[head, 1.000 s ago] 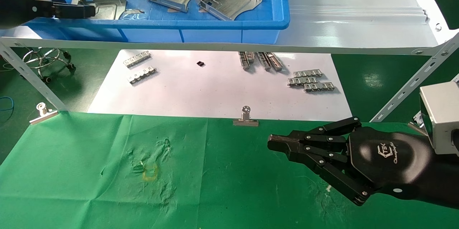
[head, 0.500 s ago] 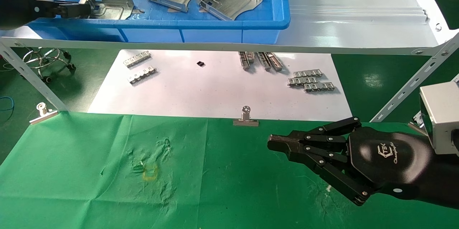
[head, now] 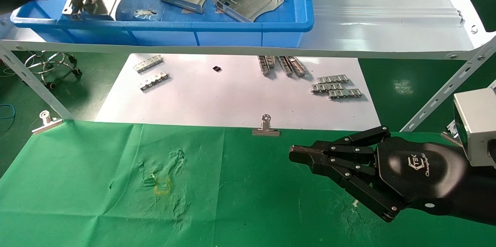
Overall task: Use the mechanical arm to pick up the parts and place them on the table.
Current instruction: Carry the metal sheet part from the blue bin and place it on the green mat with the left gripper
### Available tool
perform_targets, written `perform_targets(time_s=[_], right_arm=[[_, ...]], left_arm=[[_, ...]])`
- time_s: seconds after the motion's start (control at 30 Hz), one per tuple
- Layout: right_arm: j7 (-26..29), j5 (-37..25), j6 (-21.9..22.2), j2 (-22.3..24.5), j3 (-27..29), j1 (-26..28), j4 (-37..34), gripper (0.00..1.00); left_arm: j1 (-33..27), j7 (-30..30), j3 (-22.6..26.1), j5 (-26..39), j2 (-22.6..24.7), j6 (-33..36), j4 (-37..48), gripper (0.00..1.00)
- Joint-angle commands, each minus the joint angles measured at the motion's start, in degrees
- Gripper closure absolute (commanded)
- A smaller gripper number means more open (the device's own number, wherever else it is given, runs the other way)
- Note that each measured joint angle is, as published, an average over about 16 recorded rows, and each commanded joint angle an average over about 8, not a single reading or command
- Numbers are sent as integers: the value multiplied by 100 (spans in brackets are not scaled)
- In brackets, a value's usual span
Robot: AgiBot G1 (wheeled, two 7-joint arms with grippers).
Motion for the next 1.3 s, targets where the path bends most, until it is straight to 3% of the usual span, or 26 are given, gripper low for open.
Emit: perform_targets(time_s=[0.03,0.27,0.47,0.73,0.9,1.1,1.3], right_arm=[[0,0,0,0,0,0,0,100],[0,0,0,0,0,0,0,100],[0,0,0,0,0,0,0,100],[0,0,0,0,0,0,0,100],[0,0,0,0,0,0,0,100],[0,0,0,0,0,0,0,100],[0,0,0,0,0,0,0,100]], left_arm=[[13,-37,-52,3,-19,-135,-33,100],[286,240,-300,-398,-270,-790,-650,100],[473,1361,-556,-1585,-464,-961,-884,100],[887,3918,-1207,-3925,-663,-77,-849,100],[1381,5446,-1663,-5018,-660,537,-731,100],[1774,6607,-1946,-5671,-622,1214,-513,100],[1862,7524,-1978,-5814,-607,2010,-278,100]])
